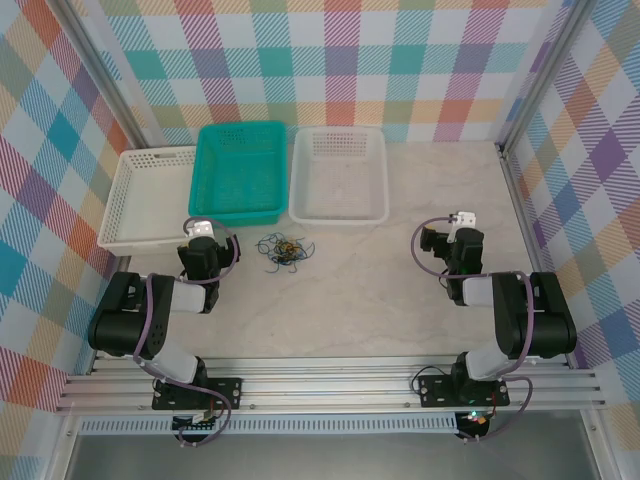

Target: Untangle the cables

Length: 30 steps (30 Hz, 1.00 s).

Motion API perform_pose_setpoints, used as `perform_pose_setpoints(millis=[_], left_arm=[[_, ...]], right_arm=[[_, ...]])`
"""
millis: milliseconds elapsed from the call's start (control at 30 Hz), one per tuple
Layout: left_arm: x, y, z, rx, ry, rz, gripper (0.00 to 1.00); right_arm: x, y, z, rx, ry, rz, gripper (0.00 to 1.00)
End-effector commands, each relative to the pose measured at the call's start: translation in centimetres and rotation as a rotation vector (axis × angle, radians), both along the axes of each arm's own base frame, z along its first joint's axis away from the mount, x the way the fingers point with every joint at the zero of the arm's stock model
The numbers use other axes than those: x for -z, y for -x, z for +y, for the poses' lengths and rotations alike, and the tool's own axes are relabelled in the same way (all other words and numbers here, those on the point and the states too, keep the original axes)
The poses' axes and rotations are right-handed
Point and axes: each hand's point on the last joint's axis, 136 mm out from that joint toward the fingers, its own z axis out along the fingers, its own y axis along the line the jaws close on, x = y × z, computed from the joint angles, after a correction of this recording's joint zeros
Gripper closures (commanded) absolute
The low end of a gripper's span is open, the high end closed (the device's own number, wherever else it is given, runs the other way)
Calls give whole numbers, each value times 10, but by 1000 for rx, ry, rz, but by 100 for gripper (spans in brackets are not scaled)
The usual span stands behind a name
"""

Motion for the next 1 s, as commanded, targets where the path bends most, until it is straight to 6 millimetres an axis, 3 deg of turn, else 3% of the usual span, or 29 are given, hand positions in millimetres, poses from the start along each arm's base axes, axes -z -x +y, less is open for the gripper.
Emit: perform_pose_setpoints(millis=[0,967], left_arm=[[-14,-7,1,-10,-1,-53,0],[-21,-7,0,-8,-4,-57,0]], right_arm=[[-9,-1,2,9,-14,-42,0],[-14,0,7,-30,-15,-50,0]])
